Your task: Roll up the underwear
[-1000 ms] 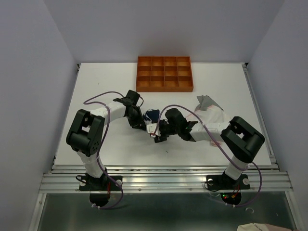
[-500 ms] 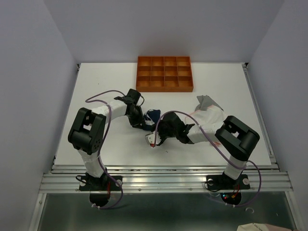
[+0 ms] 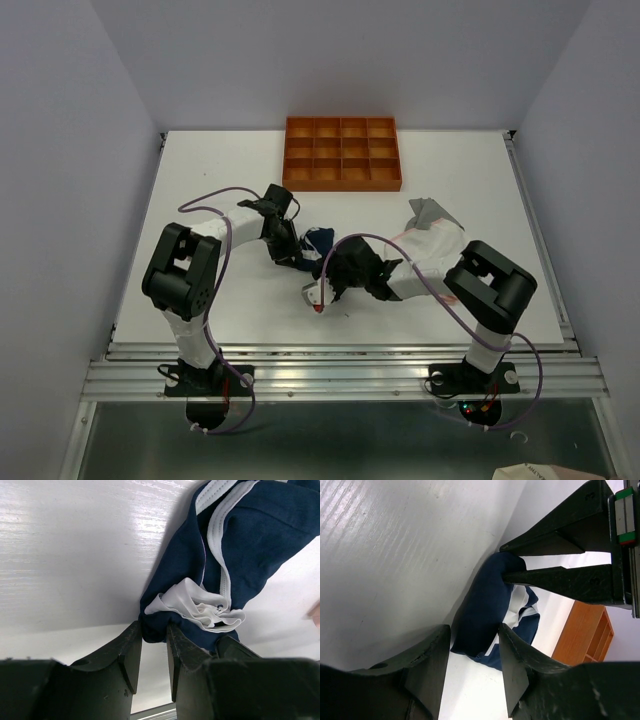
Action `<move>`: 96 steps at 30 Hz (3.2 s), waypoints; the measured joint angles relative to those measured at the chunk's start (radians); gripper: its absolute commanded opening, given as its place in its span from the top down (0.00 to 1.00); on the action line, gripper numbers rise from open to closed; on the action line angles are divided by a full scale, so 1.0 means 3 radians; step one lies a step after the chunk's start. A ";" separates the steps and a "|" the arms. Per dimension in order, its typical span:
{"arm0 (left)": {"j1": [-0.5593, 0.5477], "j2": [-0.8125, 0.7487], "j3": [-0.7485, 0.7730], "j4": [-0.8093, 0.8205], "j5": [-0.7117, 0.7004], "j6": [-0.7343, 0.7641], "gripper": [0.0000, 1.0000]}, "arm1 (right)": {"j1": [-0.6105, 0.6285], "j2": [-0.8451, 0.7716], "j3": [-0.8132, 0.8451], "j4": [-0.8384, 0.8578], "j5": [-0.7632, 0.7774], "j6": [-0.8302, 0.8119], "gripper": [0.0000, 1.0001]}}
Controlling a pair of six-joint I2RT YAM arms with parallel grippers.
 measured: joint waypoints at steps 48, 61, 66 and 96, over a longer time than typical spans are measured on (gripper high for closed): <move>0.0005 -0.0708 -0.0449 -0.0069 -0.0078 -0.0128 0.45 | -0.0631 0.0088 0.0239 -0.0015 -0.1686 0.3909 0.99; 0.0022 -0.0851 -0.0515 -0.0022 -0.0010 -0.0134 0.39 | -0.0797 0.0244 -0.0342 0.1137 -0.1788 0.5576 0.99; 0.0022 -0.0851 -0.0568 0.0062 0.0075 -0.0141 0.36 | -0.0814 0.0281 -0.0477 0.1509 -0.1736 0.5896 0.99; -0.0206 -0.0341 -0.0656 0.0690 0.0427 -0.0487 0.61 | -0.0815 0.0355 -0.0521 0.1701 -0.1751 0.5851 0.99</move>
